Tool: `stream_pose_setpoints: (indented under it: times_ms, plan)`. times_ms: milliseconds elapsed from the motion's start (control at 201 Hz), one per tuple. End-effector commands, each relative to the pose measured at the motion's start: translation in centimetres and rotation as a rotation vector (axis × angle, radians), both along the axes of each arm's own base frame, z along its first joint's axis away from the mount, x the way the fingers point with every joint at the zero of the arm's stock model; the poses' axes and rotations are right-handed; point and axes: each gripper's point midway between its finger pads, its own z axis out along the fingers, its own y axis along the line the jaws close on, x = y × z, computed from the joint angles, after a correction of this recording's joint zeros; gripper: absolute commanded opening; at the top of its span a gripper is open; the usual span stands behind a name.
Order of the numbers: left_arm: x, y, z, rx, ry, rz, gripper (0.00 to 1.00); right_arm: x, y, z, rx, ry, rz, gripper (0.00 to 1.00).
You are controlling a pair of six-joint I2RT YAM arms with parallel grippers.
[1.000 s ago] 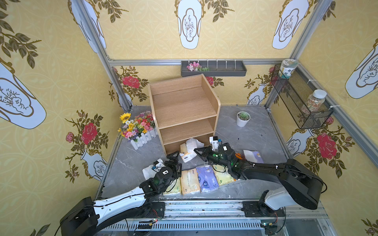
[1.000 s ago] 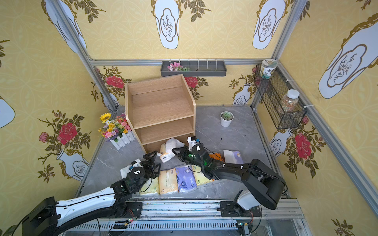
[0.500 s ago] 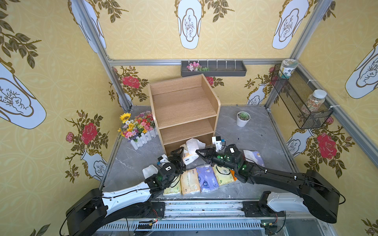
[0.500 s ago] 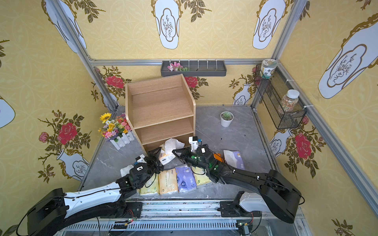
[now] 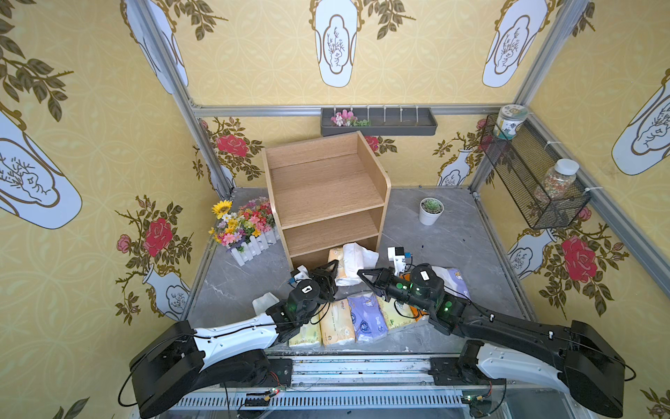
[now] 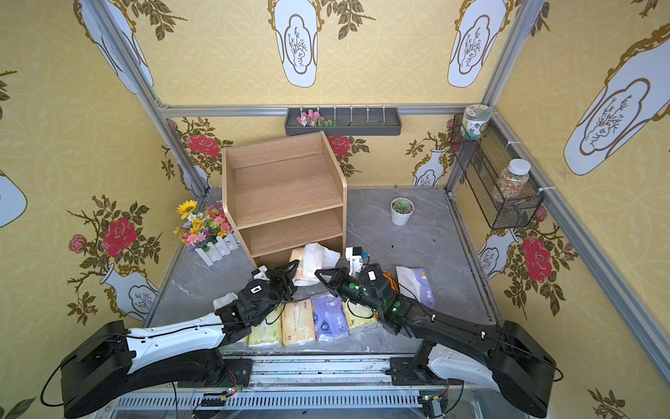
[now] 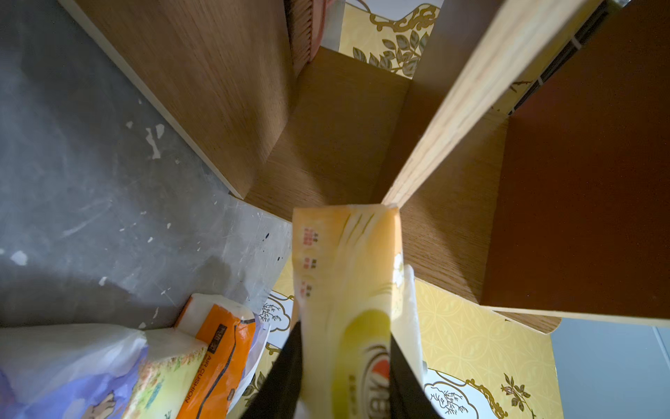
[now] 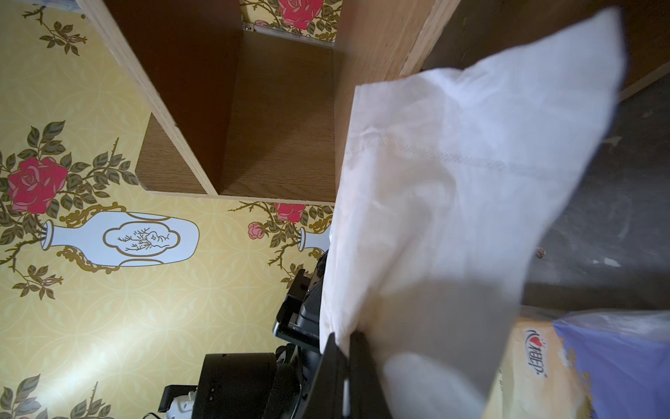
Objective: Remove the tissue boxes from the shelf
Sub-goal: Pick up a box of tissues from the shelf.
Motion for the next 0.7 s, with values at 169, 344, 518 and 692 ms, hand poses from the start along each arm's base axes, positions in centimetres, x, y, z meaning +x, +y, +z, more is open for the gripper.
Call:
stream_pose_setpoints:
  times_ms: [169, 344, 518, 692]
  plan:
    - [0.5, -3.2, 2.2, -0.005, -0.052, -0.041, 0.19, -0.7, -5.7, -0.7, -0.322, -0.048, -0.112, 0.73]
    - [0.2, -6.6, 2.6, 0.033, -0.058, -0.064, 0.2, -1.0, -12.5, 2.2, -0.567, -0.145, -0.274, 0.97]
    - [0.0, -12.2, 4.2, 0.172, -0.131, -0.108, 0.22, -1.8, -19.2, 6.4, -0.694, -0.242, -0.452, 0.99]
    - [1.9, -17.4, 4.9, 0.342, -0.176, -0.107, 0.23, -3.0, -24.3, 11.2, -0.689, -0.338, -0.613, 0.99]
